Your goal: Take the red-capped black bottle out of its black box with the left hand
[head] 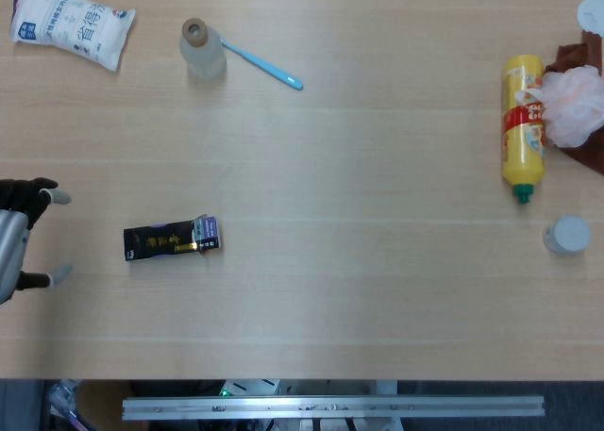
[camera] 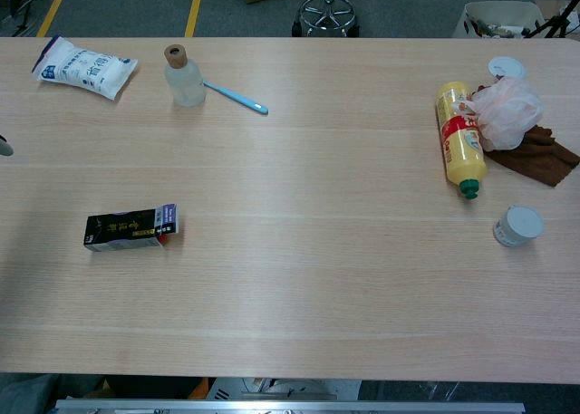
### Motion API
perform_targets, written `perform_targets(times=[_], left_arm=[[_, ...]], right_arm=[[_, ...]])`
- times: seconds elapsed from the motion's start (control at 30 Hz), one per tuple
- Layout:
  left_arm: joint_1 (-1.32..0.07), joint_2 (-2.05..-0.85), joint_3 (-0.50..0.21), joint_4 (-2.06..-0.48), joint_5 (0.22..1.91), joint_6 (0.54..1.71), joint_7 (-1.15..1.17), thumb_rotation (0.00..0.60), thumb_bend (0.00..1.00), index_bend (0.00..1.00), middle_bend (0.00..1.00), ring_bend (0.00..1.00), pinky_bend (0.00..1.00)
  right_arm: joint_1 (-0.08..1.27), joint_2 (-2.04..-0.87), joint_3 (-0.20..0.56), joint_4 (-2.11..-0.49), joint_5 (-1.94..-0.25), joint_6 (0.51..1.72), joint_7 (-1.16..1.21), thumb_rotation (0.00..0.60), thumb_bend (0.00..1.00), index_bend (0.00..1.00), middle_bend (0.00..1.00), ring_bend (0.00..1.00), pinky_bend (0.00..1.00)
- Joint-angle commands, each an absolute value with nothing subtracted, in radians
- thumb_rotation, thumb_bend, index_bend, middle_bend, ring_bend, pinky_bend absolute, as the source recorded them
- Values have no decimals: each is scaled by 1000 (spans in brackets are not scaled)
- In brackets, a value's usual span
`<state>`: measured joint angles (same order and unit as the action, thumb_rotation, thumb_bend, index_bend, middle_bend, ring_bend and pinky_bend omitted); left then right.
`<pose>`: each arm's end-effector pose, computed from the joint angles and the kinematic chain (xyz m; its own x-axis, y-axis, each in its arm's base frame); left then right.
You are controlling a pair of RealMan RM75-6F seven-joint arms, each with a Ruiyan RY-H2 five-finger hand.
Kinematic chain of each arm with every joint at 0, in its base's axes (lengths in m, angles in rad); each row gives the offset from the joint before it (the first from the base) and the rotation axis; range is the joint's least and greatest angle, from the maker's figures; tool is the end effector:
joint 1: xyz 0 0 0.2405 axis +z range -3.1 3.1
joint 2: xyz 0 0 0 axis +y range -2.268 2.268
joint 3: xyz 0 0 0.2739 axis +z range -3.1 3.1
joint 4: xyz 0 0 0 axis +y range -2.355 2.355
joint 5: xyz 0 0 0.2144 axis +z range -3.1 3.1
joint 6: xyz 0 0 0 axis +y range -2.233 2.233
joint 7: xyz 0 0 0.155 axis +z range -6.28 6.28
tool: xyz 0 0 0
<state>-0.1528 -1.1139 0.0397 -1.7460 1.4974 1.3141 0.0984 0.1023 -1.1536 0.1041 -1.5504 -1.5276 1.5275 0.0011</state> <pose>-0.3044 0.1879 0.1155 0.3803 0.2421 0.8926 0.9248 -0.0906 -0.3694 -0.3233 -0.2109 0.1698 0.4119 0.1034 0.9053 -0.9071 -0.0479 0.4182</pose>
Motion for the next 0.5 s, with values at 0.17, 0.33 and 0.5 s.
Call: perform_targets(times=[0.17,0.33,0.5], left_arm=[[-168,-1131,54,-1776,1463,1260,166,600,24,213,57,38,126],[-170,-1161,57,-1762,1456,1249,168,600,24,200,0,0,87],[-179,-1184,58,-1746,1452,1228,146,600,24,200,0,0,72]], right_arm=[[110,-1129,125,-1575,-1523,1536,-3,600,76,155,160,85,230],[111,-1127,127,-1575,-1517,1534,-1,600,75,156,160,85,230],[110,-1127,129,-1571,-1507,1534,4,600,76,156,160,85,230]])
